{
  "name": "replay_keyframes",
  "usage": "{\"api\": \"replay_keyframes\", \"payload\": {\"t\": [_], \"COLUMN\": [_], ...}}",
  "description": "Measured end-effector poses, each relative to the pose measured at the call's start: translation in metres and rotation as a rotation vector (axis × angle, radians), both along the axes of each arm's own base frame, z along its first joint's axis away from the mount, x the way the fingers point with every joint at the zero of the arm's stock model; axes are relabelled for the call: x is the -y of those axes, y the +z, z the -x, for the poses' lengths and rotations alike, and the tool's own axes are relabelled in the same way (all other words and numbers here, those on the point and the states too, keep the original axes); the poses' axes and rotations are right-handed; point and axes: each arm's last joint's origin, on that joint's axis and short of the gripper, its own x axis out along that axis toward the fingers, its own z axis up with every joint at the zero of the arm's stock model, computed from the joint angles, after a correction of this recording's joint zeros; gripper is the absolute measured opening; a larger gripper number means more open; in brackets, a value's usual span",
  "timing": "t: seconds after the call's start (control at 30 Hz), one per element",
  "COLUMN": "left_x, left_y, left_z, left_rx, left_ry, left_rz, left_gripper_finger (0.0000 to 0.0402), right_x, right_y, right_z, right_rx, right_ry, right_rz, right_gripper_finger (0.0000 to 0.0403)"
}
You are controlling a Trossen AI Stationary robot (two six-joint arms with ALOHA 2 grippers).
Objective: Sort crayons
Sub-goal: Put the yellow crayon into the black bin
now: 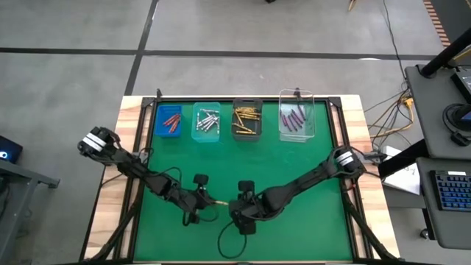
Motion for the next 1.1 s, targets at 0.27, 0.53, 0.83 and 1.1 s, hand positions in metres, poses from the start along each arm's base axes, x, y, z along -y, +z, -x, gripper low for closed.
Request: {"api": "replay_keyframes", "payload": {"t": [0.27, 0.53, 0.83, 1.1], "left_x": [-0.002, -0.021, -0.076, -0.128], "left_y": [0.037, 0.073, 0.108, 0.109], "left_z": [-0.002, -0.004, -0.011, -0.018], "left_rx": [0.225, 0.404, 0.548, 0.549], "left_ry": [0.008, 0.005, 0.036, 0.119], "left_rz": [-0.046, -0.135, -0.204, -0.223], "left_gripper_finger": [0.0001, 0.0, 0.0, 0.0], "right_x": [0.016, 0.043, 0.102, 0.162], "right_y": [0.033, 0.044, 0.042, 0.031], "right_z": [0.028, 0.05, 0.072, 0.076], "right_rx": [0.12, 0.461, 0.846, 0.982], "right_ry": [-0.007, 0.061, 0.142, 0.135], "right_rz": [0.092, 0.105, 0.125, 0.126], "right_gripper_finger": [0.0116, 0.0116, 0.0116, 0.0116]}}
